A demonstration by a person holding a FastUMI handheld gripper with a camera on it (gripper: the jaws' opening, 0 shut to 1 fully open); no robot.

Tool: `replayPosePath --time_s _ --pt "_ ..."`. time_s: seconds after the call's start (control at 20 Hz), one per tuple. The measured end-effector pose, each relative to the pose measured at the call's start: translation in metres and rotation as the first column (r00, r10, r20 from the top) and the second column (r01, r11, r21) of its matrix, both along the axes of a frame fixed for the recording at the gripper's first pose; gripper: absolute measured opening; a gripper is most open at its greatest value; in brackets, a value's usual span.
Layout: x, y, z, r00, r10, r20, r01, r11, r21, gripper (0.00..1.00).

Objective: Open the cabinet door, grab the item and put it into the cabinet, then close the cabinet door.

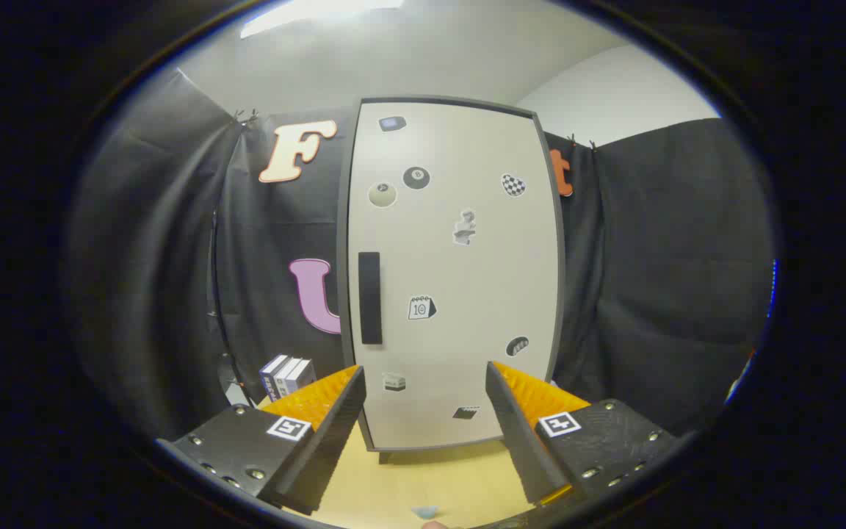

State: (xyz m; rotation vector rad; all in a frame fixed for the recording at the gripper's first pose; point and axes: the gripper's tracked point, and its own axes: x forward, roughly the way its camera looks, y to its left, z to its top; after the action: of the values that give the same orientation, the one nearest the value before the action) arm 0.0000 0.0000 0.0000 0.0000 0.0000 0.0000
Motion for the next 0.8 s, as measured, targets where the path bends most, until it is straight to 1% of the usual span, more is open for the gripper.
replayPosePath --time_s 0.25,0.8 --pt "-0.004 -0.012 -0.002 1.0 -0.017 -0.008 0.017 1.0 -0.014 0.97" --pt "0.007 -0.004 -0.003 1.0 0.007 -0.016 -0.007 1.0 -0.005 0.97"
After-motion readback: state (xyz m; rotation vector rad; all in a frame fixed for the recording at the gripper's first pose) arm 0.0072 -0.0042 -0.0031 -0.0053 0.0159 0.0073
